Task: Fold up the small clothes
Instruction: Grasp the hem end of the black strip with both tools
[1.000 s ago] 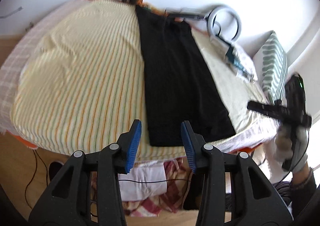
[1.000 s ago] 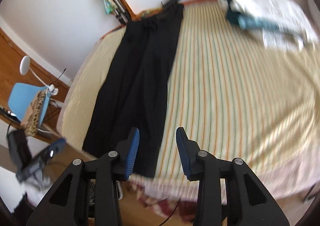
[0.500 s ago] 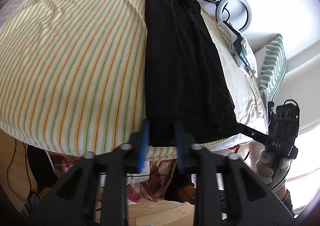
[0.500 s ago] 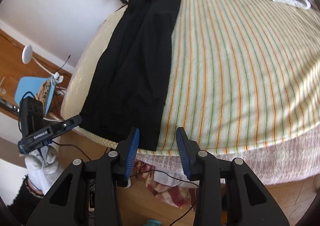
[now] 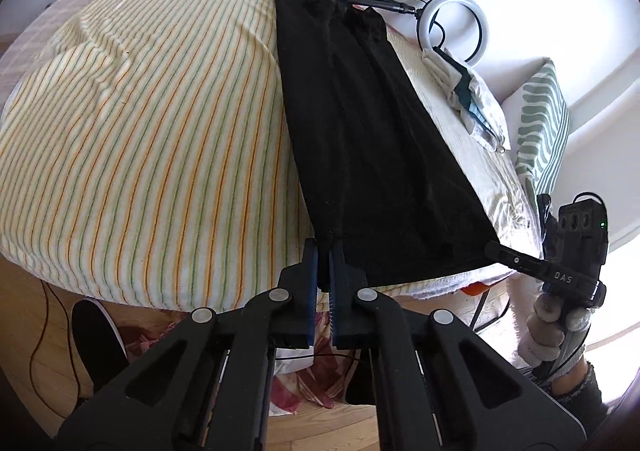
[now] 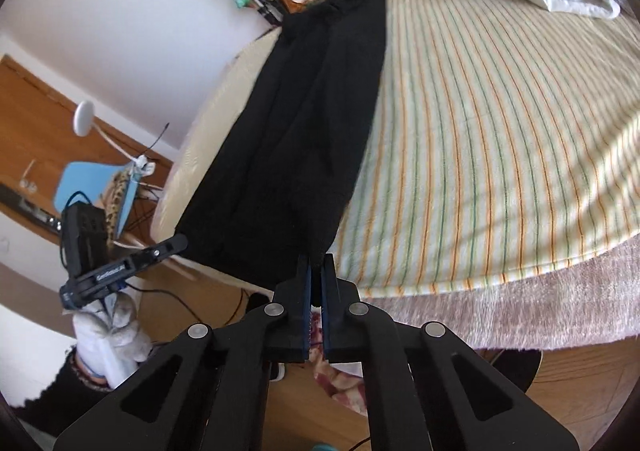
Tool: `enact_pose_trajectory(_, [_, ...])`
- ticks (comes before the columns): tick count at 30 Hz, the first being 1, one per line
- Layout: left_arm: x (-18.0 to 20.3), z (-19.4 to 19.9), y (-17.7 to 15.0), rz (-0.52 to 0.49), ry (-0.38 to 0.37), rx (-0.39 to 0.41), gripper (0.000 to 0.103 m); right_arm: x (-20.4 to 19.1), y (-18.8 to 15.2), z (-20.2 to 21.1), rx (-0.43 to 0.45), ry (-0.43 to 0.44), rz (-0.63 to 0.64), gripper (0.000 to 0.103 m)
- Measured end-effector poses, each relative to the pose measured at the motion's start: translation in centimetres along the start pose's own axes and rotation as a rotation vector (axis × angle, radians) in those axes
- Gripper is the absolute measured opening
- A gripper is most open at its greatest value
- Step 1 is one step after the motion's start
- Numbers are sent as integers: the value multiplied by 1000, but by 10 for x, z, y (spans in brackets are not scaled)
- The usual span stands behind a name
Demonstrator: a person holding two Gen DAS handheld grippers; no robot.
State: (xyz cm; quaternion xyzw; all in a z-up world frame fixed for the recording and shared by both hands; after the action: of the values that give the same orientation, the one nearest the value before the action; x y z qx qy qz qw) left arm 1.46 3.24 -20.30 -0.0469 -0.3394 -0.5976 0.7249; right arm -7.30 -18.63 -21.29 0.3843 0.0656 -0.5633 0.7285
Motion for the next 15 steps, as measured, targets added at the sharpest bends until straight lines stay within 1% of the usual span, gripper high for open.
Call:
enact_pose_trajectory(2, [-5, -10, -1, 12, 15, -24, 2, 1, -3, -10, -30, -20, 13, 2])
enact_pose_trajectory(5, [-12, -18, -2, 22, 31, -42, 2, 9, -8, -29, -87, -46, -13, 2])
enact_pose_trajectory(10, [-10, -10, 2, 14, 18, -32, 2, 10, -1, -24, -66, 3, -48, 2])
enact_pose_trajectory(15, [-3, -5, 15, 36, -12, -26, 2, 4, 13, -23, -39, 16, -59, 2])
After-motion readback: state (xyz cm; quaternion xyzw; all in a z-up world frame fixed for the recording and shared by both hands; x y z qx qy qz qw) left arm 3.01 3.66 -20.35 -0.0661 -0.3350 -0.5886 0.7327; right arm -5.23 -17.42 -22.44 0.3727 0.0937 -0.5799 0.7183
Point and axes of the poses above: each gripper's, at about its wrist camera, not at the fingertips, and z roughly against the way its jaws point, x to its right, y to its top, the point moved 5 cm from there along -z, roughly the way its jaws point, and after that the axes turned 8 degrees about z, right-handed, at the moved point
